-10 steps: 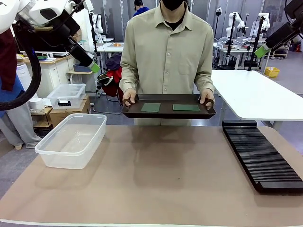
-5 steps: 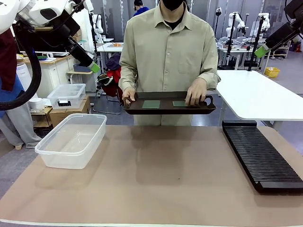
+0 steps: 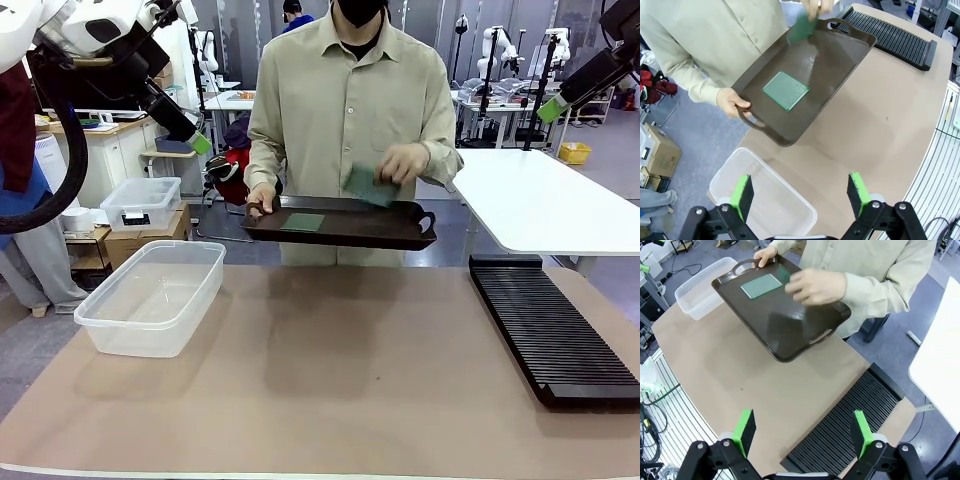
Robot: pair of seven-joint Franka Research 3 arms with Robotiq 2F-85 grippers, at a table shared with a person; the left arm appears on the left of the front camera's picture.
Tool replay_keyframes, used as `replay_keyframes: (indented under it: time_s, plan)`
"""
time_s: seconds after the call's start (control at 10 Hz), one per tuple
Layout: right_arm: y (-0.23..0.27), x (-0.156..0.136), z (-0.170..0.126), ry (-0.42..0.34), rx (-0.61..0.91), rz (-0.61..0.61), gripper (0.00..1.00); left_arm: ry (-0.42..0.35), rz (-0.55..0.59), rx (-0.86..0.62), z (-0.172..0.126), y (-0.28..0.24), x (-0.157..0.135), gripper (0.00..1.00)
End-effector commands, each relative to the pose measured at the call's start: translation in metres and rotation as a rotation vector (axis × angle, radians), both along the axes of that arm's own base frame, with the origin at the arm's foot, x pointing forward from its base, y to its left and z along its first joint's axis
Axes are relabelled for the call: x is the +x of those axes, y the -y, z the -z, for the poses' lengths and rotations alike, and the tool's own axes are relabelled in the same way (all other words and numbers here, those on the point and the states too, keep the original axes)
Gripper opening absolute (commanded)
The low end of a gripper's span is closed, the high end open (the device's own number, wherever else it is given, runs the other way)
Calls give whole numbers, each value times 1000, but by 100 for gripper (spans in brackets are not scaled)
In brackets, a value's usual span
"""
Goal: Sort PCBs into racks and boxes based on the side picked up.
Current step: Pick up the Blank PCB handed by the Human.
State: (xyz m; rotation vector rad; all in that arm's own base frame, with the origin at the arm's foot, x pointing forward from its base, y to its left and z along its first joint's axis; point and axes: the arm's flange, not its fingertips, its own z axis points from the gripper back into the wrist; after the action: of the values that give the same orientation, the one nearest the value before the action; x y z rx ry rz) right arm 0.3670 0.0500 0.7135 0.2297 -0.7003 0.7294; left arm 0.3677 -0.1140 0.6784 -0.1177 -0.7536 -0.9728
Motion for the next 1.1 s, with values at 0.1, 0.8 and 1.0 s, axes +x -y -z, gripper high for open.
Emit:
replay_keyframes:
  time_s: [0.1, 0.8, 1.0]
  plan:
    - [0, 0, -1, 1, 12, -4, 100, 0, -1, 0, 0, 0, 0, 100]
    - [0, 0, -1, 1, 12, -4, 100, 0, -1, 0, 0, 0, 0, 100]
    - [0, 0, -1, 1, 12, -4, 100, 0, -1, 0, 0, 0, 0, 100]
